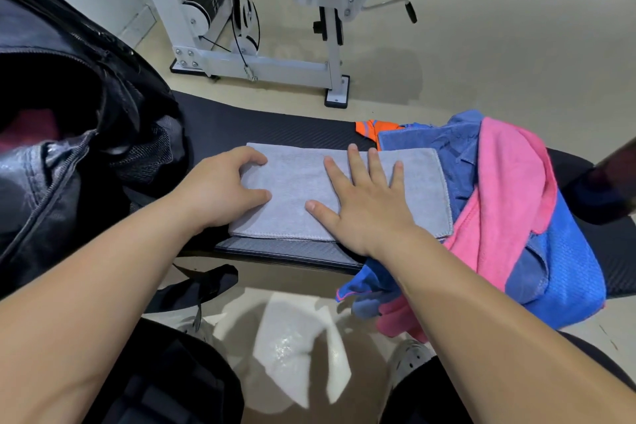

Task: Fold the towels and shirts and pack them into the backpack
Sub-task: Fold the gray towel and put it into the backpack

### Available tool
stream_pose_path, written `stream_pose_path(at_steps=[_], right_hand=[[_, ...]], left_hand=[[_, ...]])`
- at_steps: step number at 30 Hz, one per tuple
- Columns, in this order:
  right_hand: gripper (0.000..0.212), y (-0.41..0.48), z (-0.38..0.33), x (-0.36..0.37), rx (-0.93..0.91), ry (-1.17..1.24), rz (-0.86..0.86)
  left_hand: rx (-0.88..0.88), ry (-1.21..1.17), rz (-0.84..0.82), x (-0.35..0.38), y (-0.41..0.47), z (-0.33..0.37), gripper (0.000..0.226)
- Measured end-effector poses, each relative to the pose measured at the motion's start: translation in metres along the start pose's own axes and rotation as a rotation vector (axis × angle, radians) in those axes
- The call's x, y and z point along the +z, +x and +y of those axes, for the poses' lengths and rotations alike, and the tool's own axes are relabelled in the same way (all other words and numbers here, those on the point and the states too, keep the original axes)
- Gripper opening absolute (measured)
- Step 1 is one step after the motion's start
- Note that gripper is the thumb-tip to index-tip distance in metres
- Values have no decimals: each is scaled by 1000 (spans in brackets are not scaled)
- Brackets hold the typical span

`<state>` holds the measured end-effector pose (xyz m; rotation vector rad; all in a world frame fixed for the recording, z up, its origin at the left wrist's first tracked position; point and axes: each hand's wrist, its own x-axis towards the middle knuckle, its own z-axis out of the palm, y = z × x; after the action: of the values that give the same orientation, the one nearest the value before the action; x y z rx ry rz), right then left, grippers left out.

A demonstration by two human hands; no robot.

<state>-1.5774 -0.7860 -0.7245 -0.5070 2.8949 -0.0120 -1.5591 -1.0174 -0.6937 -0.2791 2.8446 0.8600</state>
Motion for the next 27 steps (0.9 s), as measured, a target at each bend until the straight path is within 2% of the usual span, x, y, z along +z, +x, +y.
stream_pose_path(at_steps=[4,7,11,16,18,22,27], right_hand=[[84,2,0,-5,-1,0,56],[87,5,-2,-1,9,-7,17],[87,6,-6,1,6,-4,-8],[87,10,-22,3,10,40,-3],[87,12,-25,3,8,64,1],[87,8,-19,-4,-32,213,38],[86,-12,4,-24,31,249,119]], left_hand=[[17,-181,-13,-3,9,-3,39],[8,-320,-69,-6,10,-2,41],[-8,-251,-65,-11,7,-3,46],[3,-223,72,-19,-4,0,57],[-4,-346,94,-24,-10,2,57],[-16,-714,27,-32,-23,9,56],[58,-761,51,-39,-29,35,57]])
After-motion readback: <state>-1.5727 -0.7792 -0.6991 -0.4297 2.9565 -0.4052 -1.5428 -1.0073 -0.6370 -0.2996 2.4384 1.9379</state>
